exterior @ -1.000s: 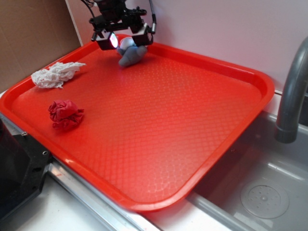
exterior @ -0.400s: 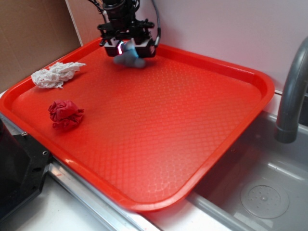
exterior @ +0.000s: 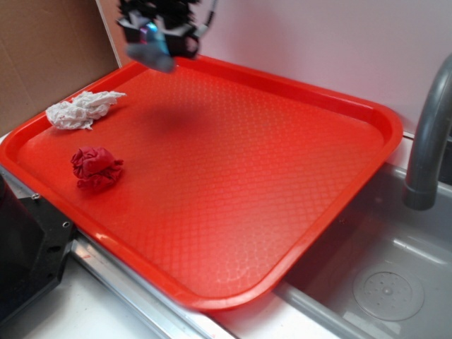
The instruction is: Grab the gray animal.
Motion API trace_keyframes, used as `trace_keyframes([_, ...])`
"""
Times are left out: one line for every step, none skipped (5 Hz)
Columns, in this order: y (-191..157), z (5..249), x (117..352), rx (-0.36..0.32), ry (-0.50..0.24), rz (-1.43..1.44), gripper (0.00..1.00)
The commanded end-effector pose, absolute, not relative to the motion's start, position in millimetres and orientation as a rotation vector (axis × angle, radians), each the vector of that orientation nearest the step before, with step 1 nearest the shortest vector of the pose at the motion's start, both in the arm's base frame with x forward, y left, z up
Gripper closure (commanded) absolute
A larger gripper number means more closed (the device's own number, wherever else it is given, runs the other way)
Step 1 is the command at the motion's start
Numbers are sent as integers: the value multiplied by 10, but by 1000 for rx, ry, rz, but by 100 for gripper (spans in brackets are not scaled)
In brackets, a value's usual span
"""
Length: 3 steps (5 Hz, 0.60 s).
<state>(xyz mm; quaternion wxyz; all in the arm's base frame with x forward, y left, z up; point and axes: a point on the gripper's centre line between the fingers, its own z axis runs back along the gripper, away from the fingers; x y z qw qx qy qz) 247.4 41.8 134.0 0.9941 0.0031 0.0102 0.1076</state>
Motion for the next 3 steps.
trace_keyframes([-80, 2176, 2154, -16, -65, 190, 100])
trace_keyframes([-143, 2305, 2095, -17, -40, 171, 100])
trace_keyframes([-104, 2228, 2187, 35, -24, 159, 100])
